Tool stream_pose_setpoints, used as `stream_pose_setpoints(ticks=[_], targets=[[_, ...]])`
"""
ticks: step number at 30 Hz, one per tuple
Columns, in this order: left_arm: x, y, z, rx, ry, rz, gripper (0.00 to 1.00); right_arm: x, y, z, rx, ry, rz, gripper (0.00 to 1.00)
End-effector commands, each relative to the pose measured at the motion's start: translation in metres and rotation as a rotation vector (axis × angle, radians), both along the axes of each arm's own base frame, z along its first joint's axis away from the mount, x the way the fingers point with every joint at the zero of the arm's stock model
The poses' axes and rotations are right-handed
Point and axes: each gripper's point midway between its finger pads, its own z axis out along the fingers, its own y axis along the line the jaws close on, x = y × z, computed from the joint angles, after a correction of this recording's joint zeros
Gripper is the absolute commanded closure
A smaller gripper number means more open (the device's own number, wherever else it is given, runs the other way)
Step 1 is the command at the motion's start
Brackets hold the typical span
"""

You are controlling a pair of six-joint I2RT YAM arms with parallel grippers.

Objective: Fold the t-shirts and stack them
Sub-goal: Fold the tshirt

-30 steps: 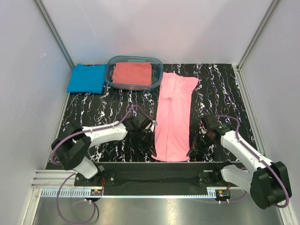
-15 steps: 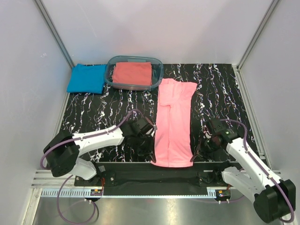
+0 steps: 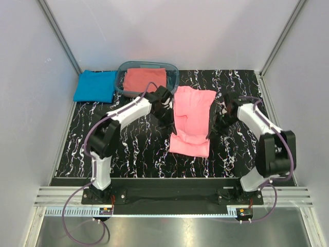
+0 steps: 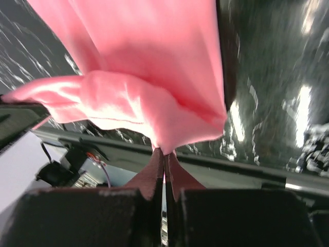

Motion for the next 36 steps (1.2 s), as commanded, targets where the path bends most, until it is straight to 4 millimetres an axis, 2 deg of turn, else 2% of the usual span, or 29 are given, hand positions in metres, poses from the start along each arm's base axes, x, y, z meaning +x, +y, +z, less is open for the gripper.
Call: stream_pose_setpoints(ticks=[1, 2, 3, 4, 5, 6, 9, 15, 24, 26, 29, 30, 31, 32, 33, 35, 36], targets=[[0.022, -0.006, 0.01, -0.016, -0.005, -0.037, 0.86, 0.043, -0.007, 0.01, 0.016, -0.093, 0.046, 1.0], [0.028, -0.008, 0.007, -0.018, -0.003, -0.034, 0.85, 0.05, -0.008, 0.0, 0.017, -0.06, 0.049, 1.0], [0.033, -0.009, 0.005, -0.018, 0.001, -0.03, 0.84, 0.063, -0.009, 0.006, 0.019, -0.082, 0.05, 1.0], [0.042, -0.011, 0.001, -0.017, 0.005, -0.022, 0.84, 0.068, -0.01, 0.004, 0.02, -0.077, 0.057, 1.0], [0.046, -0.012, -0.001, -0.018, 0.006, -0.02, 0.84, 0.072, -0.009, -0.004, 0.023, -0.053, 0.061, 1.0], [0.05, -0.011, -0.003, -0.026, 0.012, -0.014, 0.83, 0.08, -0.008, -0.002, 0.034, -0.063, 0.063, 1.0], [0.059, -0.013, -0.01, -0.048, 0.033, 0.0, 0.82, 0.091, -0.008, -0.01, 0.04, -0.048, 0.06, 1.0], [0.077, -0.01, -0.014, -0.064, 0.02, 0.023, 0.8, 0.1, -0.011, -0.022, 0.044, -0.028, 0.055, 1.0], [0.105, -0.022, -0.012, -0.118, -0.003, 0.043, 0.78, 0.111, -0.026, -0.038, 0.046, -0.008, 0.02, 0.98], [0.109, -0.022, -0.013, -0.114, -0.003, 0.055, 0.76, 0.119, -0.026, -0.04, 0.055, -0.007, 0.015, 0.91], [0.124, -0.019, -0.02, -0.109, -0.007, 0.103, 0.69, 0.134, -0.03, -0.044, 0.059, -0.013, -0.008, 0.88], [0.135, -0.018, -0.015, -0.118, -0.014, 0.138, 0.66, 0.143, -0.032, -0.045, 0.072, -0.025, -0.034, 0.79], [0.143, -0.015, -0.014, -0.116, -0.021, 0.165, 0.64, 0.149, -0.029, -0.049, 0.093, -0.024, -0.04, 0.78], [0.153, -0.012, -0.011, -0.104, -0.05, 0.197, 0.62, 0.163, -0.025, -0.039, 0.121, -0.058, -0.045, 0.78], [0.168, -0.011, -0.001, -0.115, -0.096, 0.227, 0.59, 0.175, -0.034, -0.036, 0.135, -0.066, -0.096, 0.7], [0.182, -0.005, 0.015, -0.115, -0.146, 0.271, 0.55, 0.195, -0.034, -0.021, 0.189, -0.087, -0.126, 0.55], [0.188, -0.001, 0.025, -0.12, -0.169, 0.291, 0.54, 0.197, -0.035, -0.016, 0.197, -0.073, -0.14, 0.54]])
